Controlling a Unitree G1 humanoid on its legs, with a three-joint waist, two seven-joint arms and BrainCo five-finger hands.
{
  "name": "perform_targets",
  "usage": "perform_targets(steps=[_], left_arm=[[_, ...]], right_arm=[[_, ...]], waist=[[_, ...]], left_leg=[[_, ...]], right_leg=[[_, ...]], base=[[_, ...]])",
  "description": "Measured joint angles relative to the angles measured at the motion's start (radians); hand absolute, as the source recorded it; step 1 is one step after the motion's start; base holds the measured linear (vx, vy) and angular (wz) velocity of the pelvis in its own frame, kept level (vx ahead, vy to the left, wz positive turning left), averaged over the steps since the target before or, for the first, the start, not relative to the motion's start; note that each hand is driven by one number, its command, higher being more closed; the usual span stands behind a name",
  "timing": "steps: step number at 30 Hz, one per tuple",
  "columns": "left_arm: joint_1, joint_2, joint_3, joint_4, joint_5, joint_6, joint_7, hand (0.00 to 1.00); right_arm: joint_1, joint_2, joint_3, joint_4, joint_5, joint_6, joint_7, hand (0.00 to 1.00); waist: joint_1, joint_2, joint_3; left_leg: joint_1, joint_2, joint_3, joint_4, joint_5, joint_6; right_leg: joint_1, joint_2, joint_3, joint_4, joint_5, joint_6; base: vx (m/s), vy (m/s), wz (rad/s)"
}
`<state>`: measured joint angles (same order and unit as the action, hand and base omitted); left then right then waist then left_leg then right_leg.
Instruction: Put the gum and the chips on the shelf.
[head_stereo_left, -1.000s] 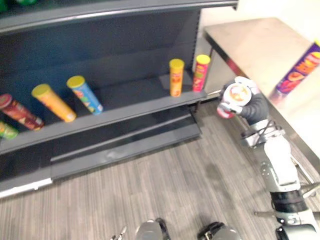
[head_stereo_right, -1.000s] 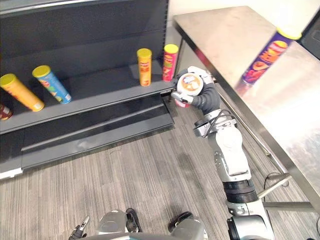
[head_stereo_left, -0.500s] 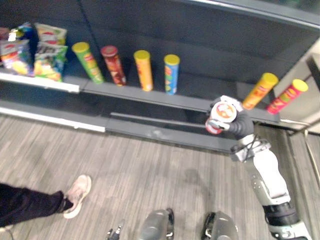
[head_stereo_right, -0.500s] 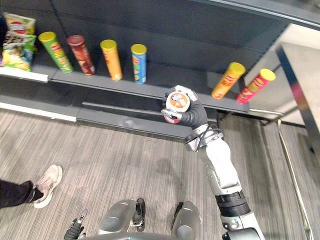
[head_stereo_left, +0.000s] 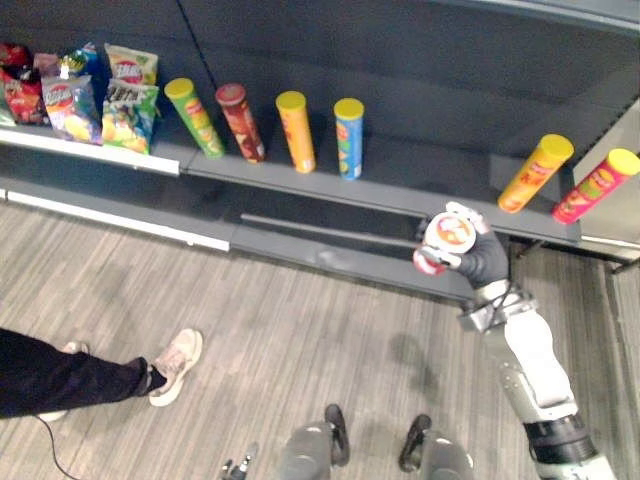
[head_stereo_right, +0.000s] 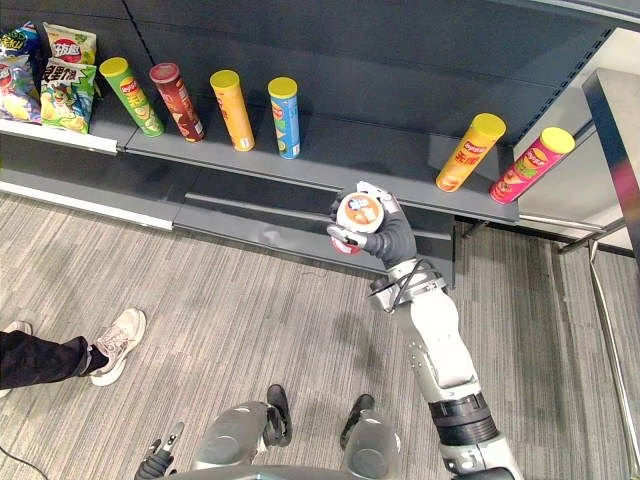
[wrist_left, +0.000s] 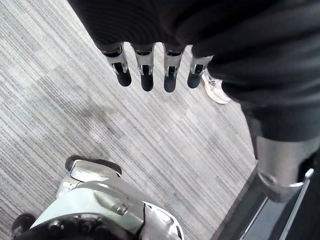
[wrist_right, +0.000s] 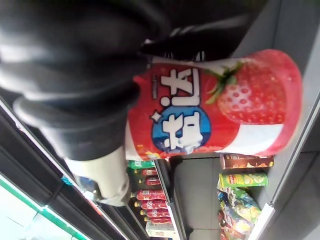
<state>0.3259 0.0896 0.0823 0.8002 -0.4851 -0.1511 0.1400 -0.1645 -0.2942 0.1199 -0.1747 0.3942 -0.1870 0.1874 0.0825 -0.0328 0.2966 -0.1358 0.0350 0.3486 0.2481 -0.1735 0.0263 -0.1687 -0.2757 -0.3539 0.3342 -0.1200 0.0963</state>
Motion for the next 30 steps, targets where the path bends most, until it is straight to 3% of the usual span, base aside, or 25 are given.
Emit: perform_targets(steps=[4, 5, 11, 15, 17, 23, 30], left_arm=[[0.000, 0.015, -0.024, 0.000, 0.028, 0.003, 0.001, 0.00], [0.000, 0.068, -0.079, 0.002, 0.037, 0.030, 0.010, 0.00], [0.000, 0.065, -0.077, 0.010, 0.053, 0.029, 0.014, 0.00], [0.005, 0.056, -0.066, 0.037, 0.141, 0.024, 0.048, 0.00], [0.022, 0.043, -0.043, 0.040, 0.194, 0.015, 0.063, 0.00], [0.033, 0.021, -0.004, 0.041, 0.343, -0.024, 0.131, 0.00], [0.034, 0.017, 0.004, 0.041, 0.353, -0.025, 0.137, 0.00]], right_arm=[[0.021, 0.004, -0.002, 0.000, 0.001, -0.001, 0.016, 1.00], [0.074, 0.038, -0.012, -0.006, 0.002, -0.001, 0.017, 1.00], [0.094, 0.038, -0.022, -0.005, 0.002, -0.001, 0.018, 1.00], [0.141, 0.039, -0.068, -0.004, 0.002, -0.001, 0.019, 1.00], [0.167, 0.039, -0.098, -0.001, 0.002, -0.001, 0.020, 1.00], [0.204, 0.039, -0.194, 0.045, 0.000, -0.003, 0.003, 1.00], [0.204, 0.039, -0.203, 0.072, -0.001, -0.023, -0.034, 1.00]], waist=[[-0.007, -0.001, 0.000], [-0.027, -0.032, -0.031], [-0.030, -0.027, -0.051], [-0.041, -0.018, -0.094], [-0.051, -0.017, -0.133], [-0.053, -0.013, -0.175], [-0.050, -0.015, -0.183]], left_leg=[[0.039, -0.002, 0.021, -0.048, 0.020, 0.001], [0.085, -0.006, 0.031, -0.106, 0.043, 0.001], [0.088, -0.006, 0.031, -0.107, 0.043, 0.002], [0.138, -0.008, 0.032, -0.143, 0.047, -0.002], [0.167, -0.008, 0.038, -0.182, 0.057, -0.013], [0.250, -0.009, 0.047, -0.279, 0.099, -0.036], [0.270, -0.010, 0.047, -0.318, 0.118, -0.042]], right_leg=[[0.021, 0.013, 0.030, -0.029, 0.019, -0.004], [0.058, 0.037, 0.059, -0.086, 0.039, -0.004], [0.066, 0.041, 0.058, -0.104, 0.041, -0.001], [0.142, 0.058, 0.054, -0.184, 0.053, 0.017], [0.171, 0.070, 0.051, -0.225, 0.067, 0.015], [0.229, 0.093, 0.032, -0.270, 0.075, 0.015], [0.233, 0.098, 0.028, -0.272, 0.075, 0.015]], base=[[0.02, 0.000, -0.12], [0.01, 0.000, -0.07], [0.00, 0.000, 0.01], [0.05, 0.000, -0.02], [0.06, -0.004, -0.10], [0.06, -0.018, -0.02], [0.00, 0.000, 0.00]])
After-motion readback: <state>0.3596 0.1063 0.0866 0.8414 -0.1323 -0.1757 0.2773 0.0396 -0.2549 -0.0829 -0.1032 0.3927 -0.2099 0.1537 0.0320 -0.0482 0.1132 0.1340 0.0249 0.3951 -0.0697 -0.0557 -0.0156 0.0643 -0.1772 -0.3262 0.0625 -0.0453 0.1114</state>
